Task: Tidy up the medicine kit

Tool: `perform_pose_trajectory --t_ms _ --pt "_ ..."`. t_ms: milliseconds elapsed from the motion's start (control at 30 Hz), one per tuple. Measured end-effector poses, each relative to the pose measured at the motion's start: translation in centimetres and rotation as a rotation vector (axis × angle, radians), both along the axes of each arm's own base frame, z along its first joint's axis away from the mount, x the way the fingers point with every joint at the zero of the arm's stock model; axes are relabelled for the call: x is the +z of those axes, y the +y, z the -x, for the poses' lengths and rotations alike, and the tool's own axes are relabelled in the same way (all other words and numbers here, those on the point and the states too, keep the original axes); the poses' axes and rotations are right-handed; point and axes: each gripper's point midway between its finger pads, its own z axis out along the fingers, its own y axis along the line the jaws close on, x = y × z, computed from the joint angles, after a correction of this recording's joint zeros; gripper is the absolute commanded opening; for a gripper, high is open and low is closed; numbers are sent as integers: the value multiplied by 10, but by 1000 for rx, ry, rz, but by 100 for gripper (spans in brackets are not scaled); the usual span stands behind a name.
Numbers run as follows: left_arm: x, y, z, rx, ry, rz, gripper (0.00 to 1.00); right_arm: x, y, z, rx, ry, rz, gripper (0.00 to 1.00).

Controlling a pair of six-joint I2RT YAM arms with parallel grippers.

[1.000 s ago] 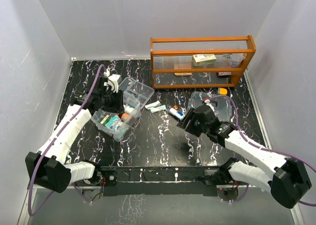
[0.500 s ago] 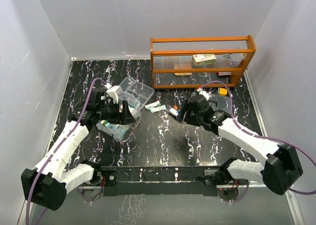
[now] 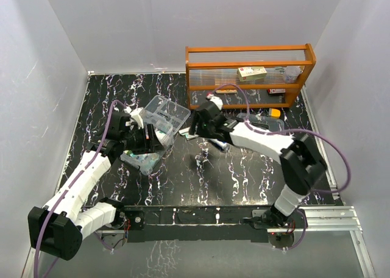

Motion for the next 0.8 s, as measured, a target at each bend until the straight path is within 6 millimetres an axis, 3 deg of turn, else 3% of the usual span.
perform_pose_trajectory --t_ms 133,267,433,667,800 --pt "-1 2 -2 36 12 0 51 2 47 -30 -1 -53 -14 54" --pt "-1 2 -2 55 23 6 49 -14 77 -53 -25 -74 -5 54" --pt "0 0 -2 62 33 21 49 -41 81 -69 -62 -64 46 53" --pt "0 -1 0 67 44 28 49 -55 87 -87 -75 -64 73 45" --pt "0 0 0 68 47 27 50 -64 84 -85 -65 -48 97 40"
